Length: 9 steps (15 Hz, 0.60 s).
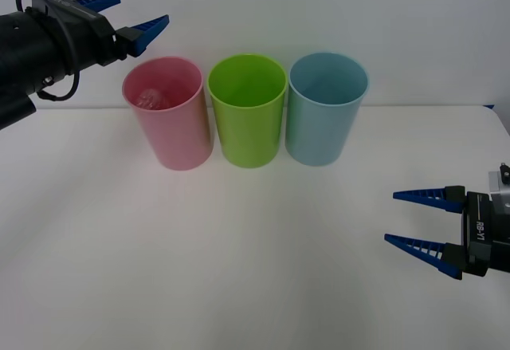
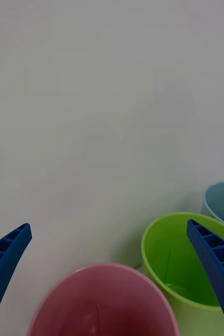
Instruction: Put cans in the blue bin and PET bottles in the pink bin and trash in the green bin.
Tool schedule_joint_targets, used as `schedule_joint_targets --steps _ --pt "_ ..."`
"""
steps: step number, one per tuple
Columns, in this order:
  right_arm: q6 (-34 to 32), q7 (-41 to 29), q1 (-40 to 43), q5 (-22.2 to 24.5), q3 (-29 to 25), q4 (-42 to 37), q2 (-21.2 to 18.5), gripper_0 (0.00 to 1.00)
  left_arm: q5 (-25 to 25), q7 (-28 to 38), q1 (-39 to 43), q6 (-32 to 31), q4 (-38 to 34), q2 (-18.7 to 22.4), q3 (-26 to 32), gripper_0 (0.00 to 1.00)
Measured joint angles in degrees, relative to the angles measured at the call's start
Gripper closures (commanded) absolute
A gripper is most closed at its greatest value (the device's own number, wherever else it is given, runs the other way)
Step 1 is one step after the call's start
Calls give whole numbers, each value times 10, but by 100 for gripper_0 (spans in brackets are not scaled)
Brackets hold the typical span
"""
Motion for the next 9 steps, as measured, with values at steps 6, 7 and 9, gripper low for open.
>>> schedule_joint_targets --steps 6,7,9 --pt "0 0 0 0 0 0 0 22 21 -13 275 -214 -76 10 287 0" --pt "0 0 0 0 0 0 0 22 15 -12 322 -241 -90 9 326 0" --pt "0 0 0 0 0 0 0 22 -14 -4 395 -298 -105 0 393 0"
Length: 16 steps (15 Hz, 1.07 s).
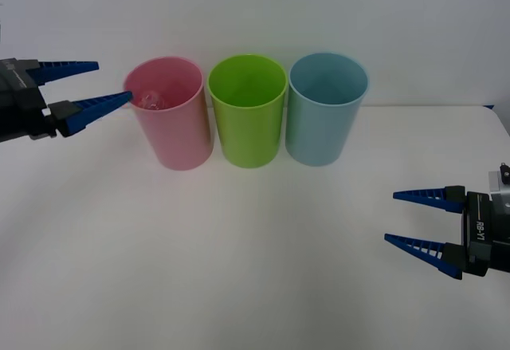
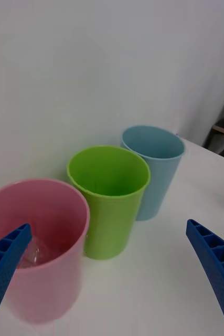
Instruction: Put cans in the blue bin and PET bottles in the pink bin and trash in the green bin.
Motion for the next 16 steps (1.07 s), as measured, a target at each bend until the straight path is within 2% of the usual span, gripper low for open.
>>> schedule_joint_targets --steps 3,5,11,16 --pt "0 0 0 0 0 0 0 22 -89 48 78 -80 -20 -51 79 0" --pt "0 0 0 0 0 0 0 22 -142 60 114 -121 -36 -89 113 0" --pt "0 0 0 0 0 0 0 22 -244 68 178 -250 -57 -198 182 0" --pt "0 0 0 0 0 0 0 22 -322 68 217 -365 -90 -324 256 0"
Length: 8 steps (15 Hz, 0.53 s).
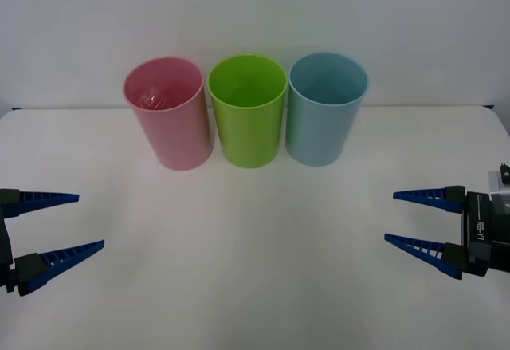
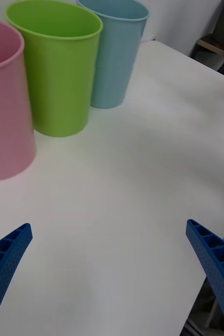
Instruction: Put cans in the blue bin and PET bottles in the pink bin and trash in the green bin.
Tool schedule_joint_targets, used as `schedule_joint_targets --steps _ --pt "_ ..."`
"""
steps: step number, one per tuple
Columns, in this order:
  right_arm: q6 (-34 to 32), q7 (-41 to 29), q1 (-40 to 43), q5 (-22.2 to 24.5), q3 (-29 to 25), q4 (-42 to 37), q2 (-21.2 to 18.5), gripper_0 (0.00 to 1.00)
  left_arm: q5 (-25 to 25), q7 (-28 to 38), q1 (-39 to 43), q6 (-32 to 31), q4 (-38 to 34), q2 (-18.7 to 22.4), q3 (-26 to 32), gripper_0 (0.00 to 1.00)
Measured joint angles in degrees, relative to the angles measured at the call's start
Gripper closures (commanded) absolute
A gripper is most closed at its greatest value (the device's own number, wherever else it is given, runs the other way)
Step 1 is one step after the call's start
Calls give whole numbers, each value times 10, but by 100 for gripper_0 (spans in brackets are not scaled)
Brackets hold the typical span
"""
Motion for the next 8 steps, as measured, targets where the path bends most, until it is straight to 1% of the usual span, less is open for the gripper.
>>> schedule_joint_targets --steps 1,2,8 --pt "0 0 0 0 0 0 0 22 -11 -2 7 -4 -9 -15 4 0" --pt "0 0 0 0 0 0 0 22 -17 -5 11 -3 -14 -20 5 0" --pt "0 0 0 0 0 0 0 22 -20 -10 12 -3 -16 -22 4 0"
